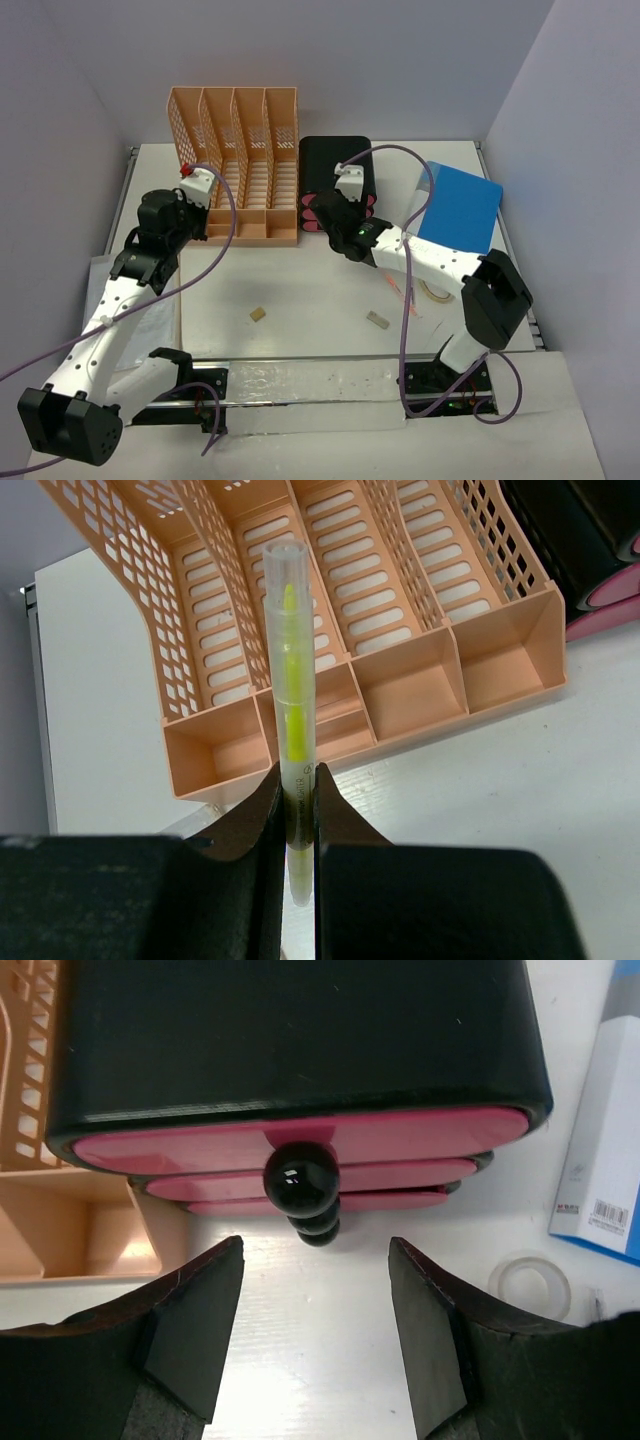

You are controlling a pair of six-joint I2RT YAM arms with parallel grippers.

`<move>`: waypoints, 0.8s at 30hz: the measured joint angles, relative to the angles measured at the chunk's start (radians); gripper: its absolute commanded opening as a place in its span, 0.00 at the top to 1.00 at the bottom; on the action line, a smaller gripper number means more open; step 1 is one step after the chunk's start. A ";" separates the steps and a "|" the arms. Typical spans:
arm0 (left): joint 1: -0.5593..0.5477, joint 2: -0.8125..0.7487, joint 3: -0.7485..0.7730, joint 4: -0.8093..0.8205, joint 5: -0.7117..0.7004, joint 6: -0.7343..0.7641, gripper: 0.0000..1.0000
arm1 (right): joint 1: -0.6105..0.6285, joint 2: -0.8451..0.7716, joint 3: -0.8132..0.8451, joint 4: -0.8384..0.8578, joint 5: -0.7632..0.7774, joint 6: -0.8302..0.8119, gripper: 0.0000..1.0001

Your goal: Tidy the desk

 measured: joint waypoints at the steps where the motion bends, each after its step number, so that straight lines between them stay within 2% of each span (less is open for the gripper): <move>1: 0.000 0.001 0.000 0.000 0.001 0.000 1.00 | -0.001 0.007 0.010 0.001 0.001 -0.002 0.34; 19: 0.000 0.009 0.000 -0.001 0.043 0.000 1.00 | -0.047 0.114 0.122 0.007 0.000 -0.052 0.41; 24: 0.000 0.009 0.000 -0.002 0.052 0.000 1.00 | -0.047 0.125 0.136 0.007 -0.004 -0.061 0.49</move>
